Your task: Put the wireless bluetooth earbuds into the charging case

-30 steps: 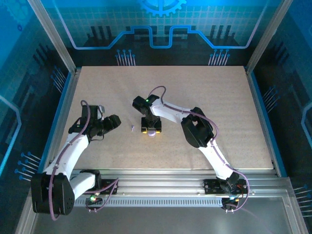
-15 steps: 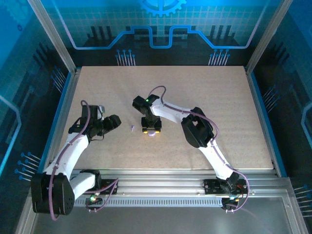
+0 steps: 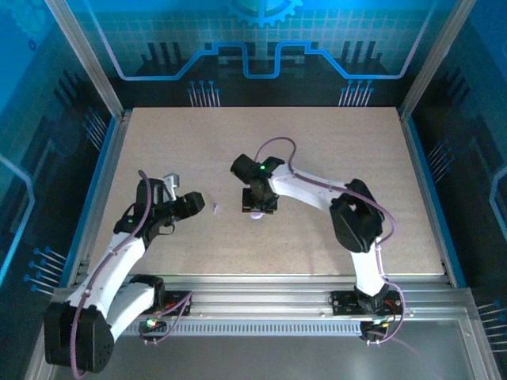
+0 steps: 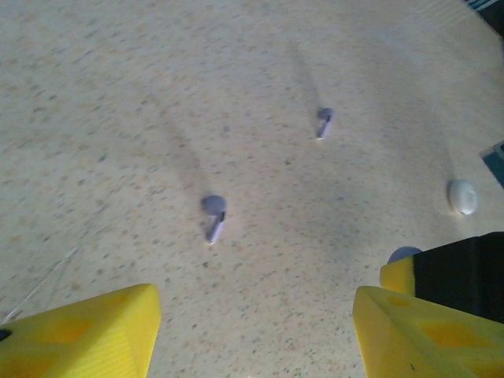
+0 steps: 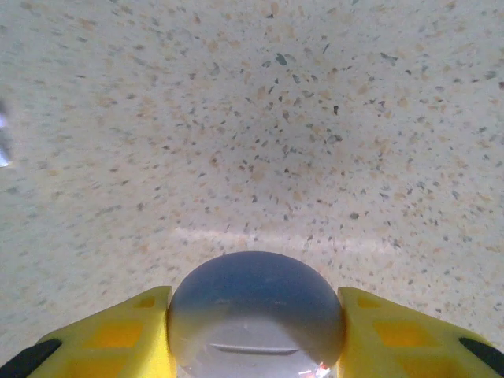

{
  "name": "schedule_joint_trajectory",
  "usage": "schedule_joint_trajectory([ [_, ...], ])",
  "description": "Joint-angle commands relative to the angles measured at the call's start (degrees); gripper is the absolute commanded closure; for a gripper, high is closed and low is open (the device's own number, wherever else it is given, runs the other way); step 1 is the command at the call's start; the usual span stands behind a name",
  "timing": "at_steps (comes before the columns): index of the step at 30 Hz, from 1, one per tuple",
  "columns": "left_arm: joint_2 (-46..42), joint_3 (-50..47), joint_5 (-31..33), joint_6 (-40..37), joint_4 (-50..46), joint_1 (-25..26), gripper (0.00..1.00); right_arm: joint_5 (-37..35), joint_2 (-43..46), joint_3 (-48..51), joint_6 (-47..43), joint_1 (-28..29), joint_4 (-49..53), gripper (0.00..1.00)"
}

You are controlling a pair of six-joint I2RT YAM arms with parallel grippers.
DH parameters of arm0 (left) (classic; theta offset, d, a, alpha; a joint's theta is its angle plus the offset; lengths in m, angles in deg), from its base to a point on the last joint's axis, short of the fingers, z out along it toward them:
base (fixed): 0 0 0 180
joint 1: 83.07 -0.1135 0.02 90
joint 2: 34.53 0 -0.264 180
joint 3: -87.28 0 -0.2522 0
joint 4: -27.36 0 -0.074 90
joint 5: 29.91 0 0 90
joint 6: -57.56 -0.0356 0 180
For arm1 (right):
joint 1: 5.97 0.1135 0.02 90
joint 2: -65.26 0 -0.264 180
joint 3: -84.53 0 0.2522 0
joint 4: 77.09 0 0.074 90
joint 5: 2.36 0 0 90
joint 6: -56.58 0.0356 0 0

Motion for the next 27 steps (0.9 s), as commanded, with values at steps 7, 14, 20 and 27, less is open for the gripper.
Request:
schedule_joint_trajectory([
  [7, -8.6, -10.9, -2.1, -3.8, 21.4, 9.1, 0.36, 1.1, 16.4, 11.6, 2.4, -3.0, -11.7, 0.6],
  [14, -11.5, -18.6, -3.8, -6.9, 37.9, 15.7, 0.39, 5.3, 23.2, 15.3, 1.8, -4.2, -19.4, 0.61],
  [20, -11.5, -19.0, -3.5, -11.1, 43.9, 20.4, 0.41, 7.8, 25.9, 17.9, 2.8, -4.4, -25.5, 0.61],
  [27, -8.7, -18.4, 3.1, -16.5, 45.6, 29.8, 0.46, 8.9, 31.0, 24.2, 7.4, -4.1, -35.5, 0.61],
])
